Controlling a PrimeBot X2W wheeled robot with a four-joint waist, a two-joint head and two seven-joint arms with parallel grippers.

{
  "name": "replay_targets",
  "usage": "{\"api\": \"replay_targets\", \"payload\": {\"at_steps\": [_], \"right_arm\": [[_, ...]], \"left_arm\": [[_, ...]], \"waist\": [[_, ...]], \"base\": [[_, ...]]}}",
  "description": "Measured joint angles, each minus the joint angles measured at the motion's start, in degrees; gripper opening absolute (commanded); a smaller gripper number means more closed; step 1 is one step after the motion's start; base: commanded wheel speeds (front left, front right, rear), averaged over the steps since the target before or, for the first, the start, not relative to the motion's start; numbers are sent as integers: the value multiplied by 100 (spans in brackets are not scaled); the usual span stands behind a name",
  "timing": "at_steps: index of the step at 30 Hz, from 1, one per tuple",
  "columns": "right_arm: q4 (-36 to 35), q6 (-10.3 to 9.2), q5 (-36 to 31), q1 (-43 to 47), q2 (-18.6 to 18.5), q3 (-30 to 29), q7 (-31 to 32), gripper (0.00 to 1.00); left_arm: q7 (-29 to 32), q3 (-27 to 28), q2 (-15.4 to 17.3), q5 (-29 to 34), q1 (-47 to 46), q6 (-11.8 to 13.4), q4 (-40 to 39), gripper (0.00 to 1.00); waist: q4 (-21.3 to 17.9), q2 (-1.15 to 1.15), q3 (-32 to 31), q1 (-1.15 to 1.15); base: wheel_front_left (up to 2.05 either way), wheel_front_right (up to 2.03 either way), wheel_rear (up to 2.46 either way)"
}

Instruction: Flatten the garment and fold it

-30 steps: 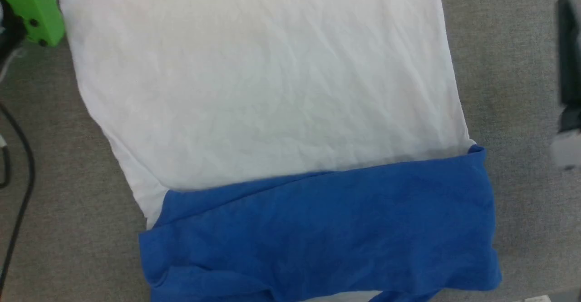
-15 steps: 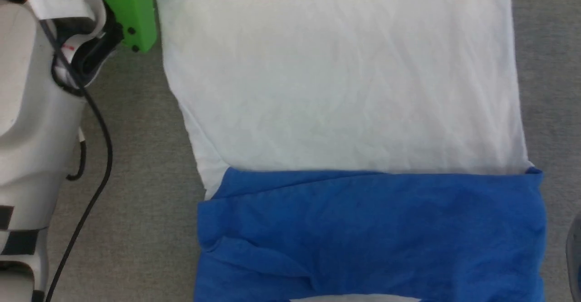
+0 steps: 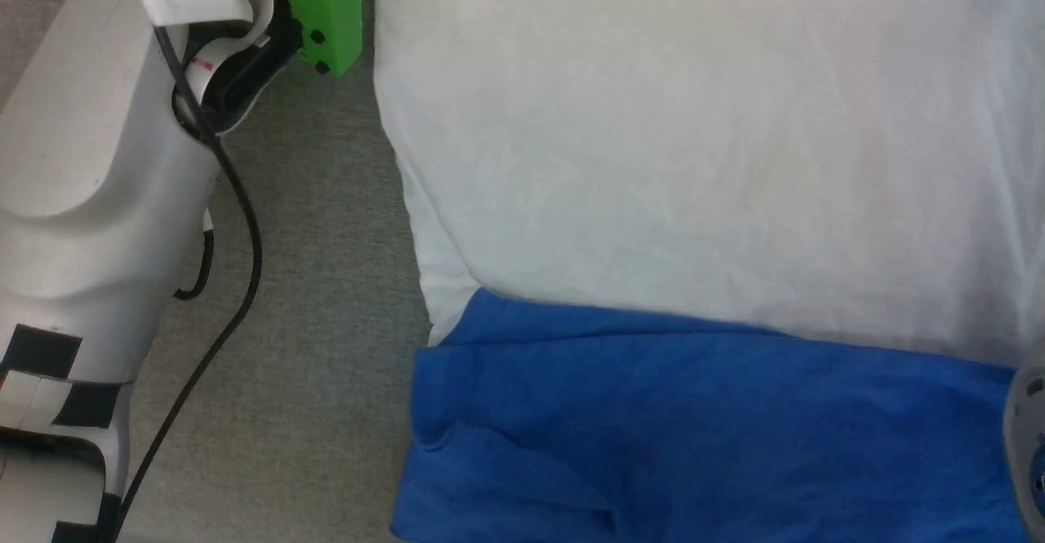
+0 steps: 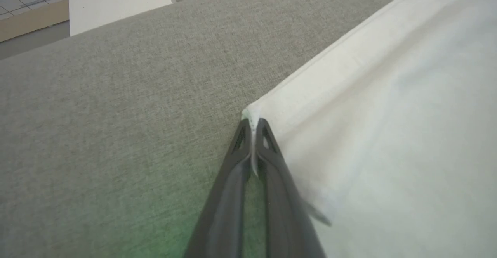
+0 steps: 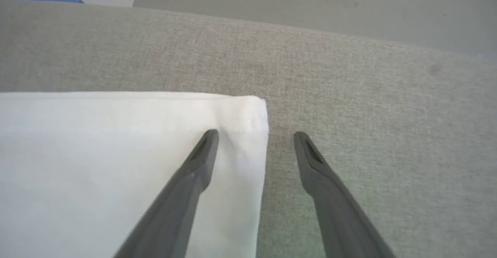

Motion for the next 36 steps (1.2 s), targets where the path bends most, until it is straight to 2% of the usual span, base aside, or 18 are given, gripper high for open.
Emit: {"api": "replay_targets", "payload": {"at_steps": [1,2,3,8,17,23,29,36], "right_arm": [[41,0,-2,1,25,-20,-11,49],[68,0,-16,1,54,-41,-43,35],[76,0,-42,0,55,-56,-86,0],[104,0,-97,-7,56,-151,-328,0],[135,3,104,-60,-67,-236,-1176,0],[143,3,431,-120,-131,-301,-1615,0],[-149,3,1036,41,-185,-188,-1728,0],[-1077,3,1760,1247,-380,41,-1419,0]], "left_arm": [[-36,-21,-8,-15,-21,-1,19,0],[-78,-52,-8,-44,-43,-1,44,0],[-112,-89,-5,-64,-57,-1,69,0],[-422,-142,22,-96,-112,-18,216,0],[-1763,101,40,82,-374,-10,648,0],[-2354,193,37,221,-520,20,838,0],[-2757,216,219,314,-490,20,775,0],[-3023,83,639,323,439,18,100,0]], "waist": [[35,0,17,0],[75,0,32,0],[110,0,41,0],[165,0,51,0],[15,0,-124,0],[-115,0,-376,0],[-224,0,-696,0],[-322,0,-1216,0]], "base": [[0,0,0],[0,0,0],[0,0,0],[0,0,0],[0,0,0],[0,0,0],[0,0,0],[0,0,0]]}}
